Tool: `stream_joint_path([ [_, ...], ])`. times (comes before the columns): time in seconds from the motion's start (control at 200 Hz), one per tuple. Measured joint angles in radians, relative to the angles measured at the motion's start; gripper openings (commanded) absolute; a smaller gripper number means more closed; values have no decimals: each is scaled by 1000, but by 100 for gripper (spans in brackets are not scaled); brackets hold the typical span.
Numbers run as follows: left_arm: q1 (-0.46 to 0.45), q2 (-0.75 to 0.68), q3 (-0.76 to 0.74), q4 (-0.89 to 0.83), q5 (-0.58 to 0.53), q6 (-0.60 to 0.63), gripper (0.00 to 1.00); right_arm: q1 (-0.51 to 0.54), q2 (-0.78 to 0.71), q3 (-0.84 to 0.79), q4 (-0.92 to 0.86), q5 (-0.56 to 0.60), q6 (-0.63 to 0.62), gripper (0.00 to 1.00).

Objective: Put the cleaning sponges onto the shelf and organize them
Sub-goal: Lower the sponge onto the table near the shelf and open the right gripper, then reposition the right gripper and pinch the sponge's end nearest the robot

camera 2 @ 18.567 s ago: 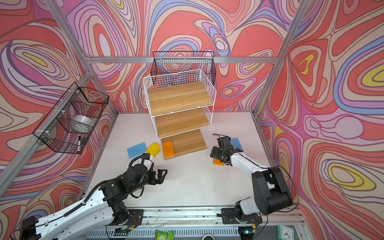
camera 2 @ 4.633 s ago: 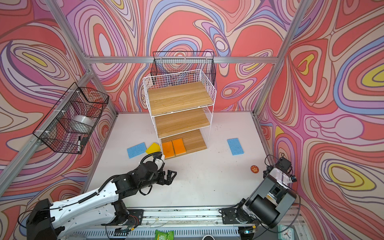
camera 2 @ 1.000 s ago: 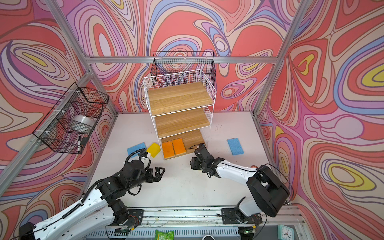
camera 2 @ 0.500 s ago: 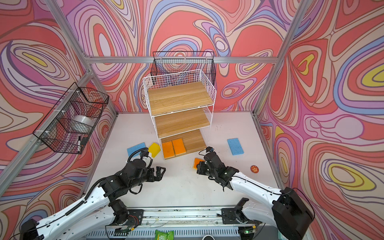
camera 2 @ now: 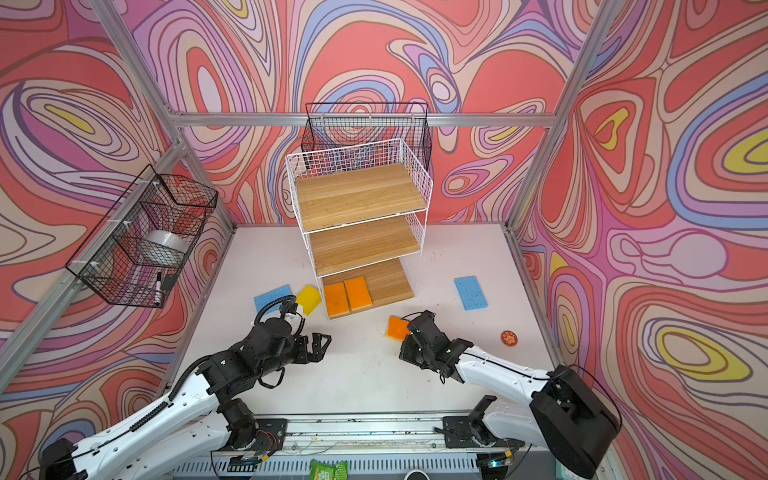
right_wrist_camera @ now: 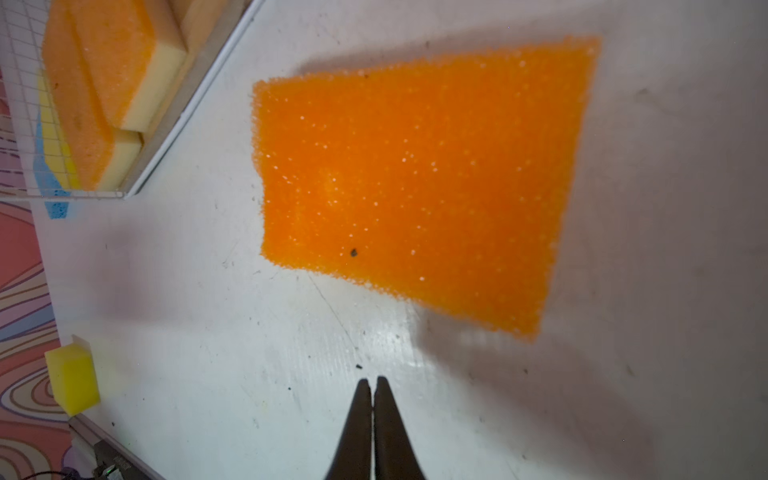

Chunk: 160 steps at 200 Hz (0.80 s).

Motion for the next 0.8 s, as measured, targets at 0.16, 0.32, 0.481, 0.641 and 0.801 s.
stream_joint_path([
  [0.16, 0, -1, 0, 0, 0, 0, 100, -17, 25, 6, -47, 43, 18, 0],
  [0.32, 0, -1, 0, 0, 1, 0, 100, -40, 26, 18, -70, 97, 37, 0],
  [0.481, 0, -4, 0, 0, 3, 0, 100, -101, 58, 30, -63, 110, 35, 0],
  [0.641, 0, -17, 0, -1, 3, 0, 100, -160, 86, 35, -34, 95, 22, 0],
  [0.801, 0, -28, 0, -8, 3, 0, 100, -227, 117, 45, 4, 71, -6, 0],
])
